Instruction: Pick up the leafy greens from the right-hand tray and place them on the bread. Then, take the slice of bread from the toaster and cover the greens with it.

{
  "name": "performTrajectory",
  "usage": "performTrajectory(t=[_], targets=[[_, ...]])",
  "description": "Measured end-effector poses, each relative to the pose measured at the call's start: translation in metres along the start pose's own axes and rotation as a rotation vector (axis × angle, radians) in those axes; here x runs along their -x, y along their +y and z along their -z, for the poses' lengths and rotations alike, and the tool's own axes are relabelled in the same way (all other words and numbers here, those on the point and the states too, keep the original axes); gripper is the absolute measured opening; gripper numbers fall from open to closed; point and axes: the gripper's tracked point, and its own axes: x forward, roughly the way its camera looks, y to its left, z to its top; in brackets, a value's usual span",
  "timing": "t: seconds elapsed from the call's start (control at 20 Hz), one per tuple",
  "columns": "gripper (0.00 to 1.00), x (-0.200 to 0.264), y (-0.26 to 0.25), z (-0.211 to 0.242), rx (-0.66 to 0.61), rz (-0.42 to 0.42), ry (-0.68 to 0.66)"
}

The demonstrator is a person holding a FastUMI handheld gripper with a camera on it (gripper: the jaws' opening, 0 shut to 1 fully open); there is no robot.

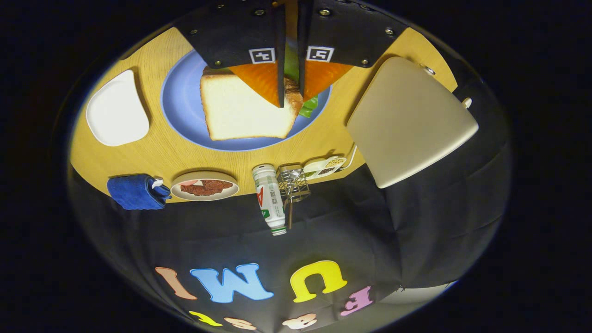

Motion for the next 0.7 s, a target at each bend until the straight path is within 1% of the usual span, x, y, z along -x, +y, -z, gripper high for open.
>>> performTrajectory(t=[0.05, 0.1, 0.2, 0.25, 0.35, 0.45, 0.55, 0.65, 0.7], targets=[[0.1, -0.001, 0.003, 0.0, 0.003, -0.007, -0.004], [0.2, 0.0, 0.003, -0.001, 0.005, -0.006, -0.004], [0.27, -0.002, 0.011, 0.002, -0.005, -0.038, -0.002], [0.37, -0.001, 0.009, 0.0, 0.0, -0.032, -0.013], [0.4, 0.001, 0.013, -0.001, 0.005, -0.043, -0.018], [0.47, 0.002, 0.015, -0.002, 0.011, -0.045, -0.022], [0.49, 0.003, 0.02, 0.0, 0.009, -0.067, -0.027], [0.66, 0.006, 0.027, -0.003, 0.023, -0.092, -0.045], [0.78, 0.006, 0.031, -0.003, 0.033, -0.1, -0.055]])
